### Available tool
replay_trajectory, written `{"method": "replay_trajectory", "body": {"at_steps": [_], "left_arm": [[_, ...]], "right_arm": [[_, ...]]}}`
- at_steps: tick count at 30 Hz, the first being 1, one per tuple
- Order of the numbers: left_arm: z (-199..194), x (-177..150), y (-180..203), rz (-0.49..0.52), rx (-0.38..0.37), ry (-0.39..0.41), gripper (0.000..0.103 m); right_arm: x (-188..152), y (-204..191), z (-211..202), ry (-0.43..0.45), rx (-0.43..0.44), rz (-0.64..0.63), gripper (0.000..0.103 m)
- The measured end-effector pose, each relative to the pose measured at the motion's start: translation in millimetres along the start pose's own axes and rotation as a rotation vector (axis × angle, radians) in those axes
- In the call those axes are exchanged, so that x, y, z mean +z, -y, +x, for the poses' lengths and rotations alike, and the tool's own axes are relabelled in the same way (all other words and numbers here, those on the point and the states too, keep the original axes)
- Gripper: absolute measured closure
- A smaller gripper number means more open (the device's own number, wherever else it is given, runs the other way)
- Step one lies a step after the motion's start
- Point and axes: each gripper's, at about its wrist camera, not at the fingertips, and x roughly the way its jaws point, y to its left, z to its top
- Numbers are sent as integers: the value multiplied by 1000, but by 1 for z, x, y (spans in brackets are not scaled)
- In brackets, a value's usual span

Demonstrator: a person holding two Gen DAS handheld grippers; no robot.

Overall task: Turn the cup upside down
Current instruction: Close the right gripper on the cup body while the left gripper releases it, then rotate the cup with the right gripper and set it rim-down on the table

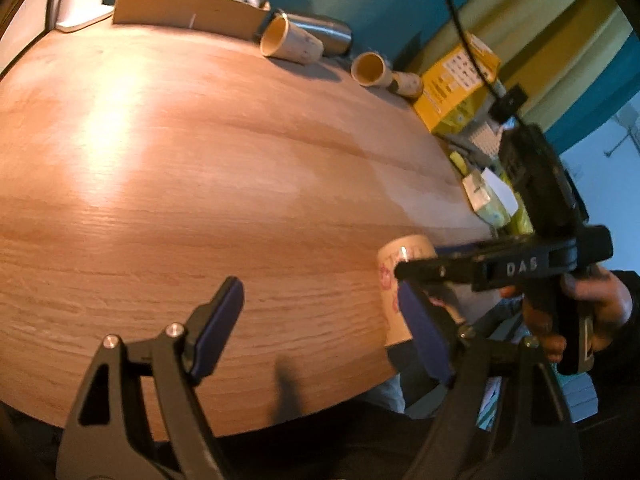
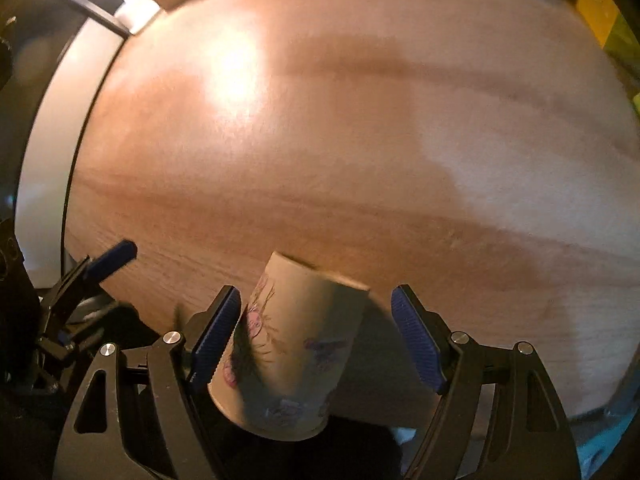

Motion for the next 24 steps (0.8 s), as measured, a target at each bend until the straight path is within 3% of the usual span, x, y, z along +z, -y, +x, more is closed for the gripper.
{"method": "replay_trajectory", "body": {"at_steps": [6, 9, 13, 16, 24], "left_arm": [[0, 3, -16, -2, -33, -2, 22], [-1, 4, -20, 3, -36, -5, 22], [-2, 2, -19, 12, -28, -2, 22], [-3, 2, -16, 21, -15, 6, 22], [-1, -1, -5, 76, 43, 23, 22]], "right_arm": [[3, -8, 8, -34, -4, 17, 28], [5, -10, 6, -25, -2, -3, 40], [4, -9, 1, 22, 3, -29, 41], [-2, -15, -14, 121, -6, -83, 41], [-51, -12, -45, 599, -63, -215, 41]]}}
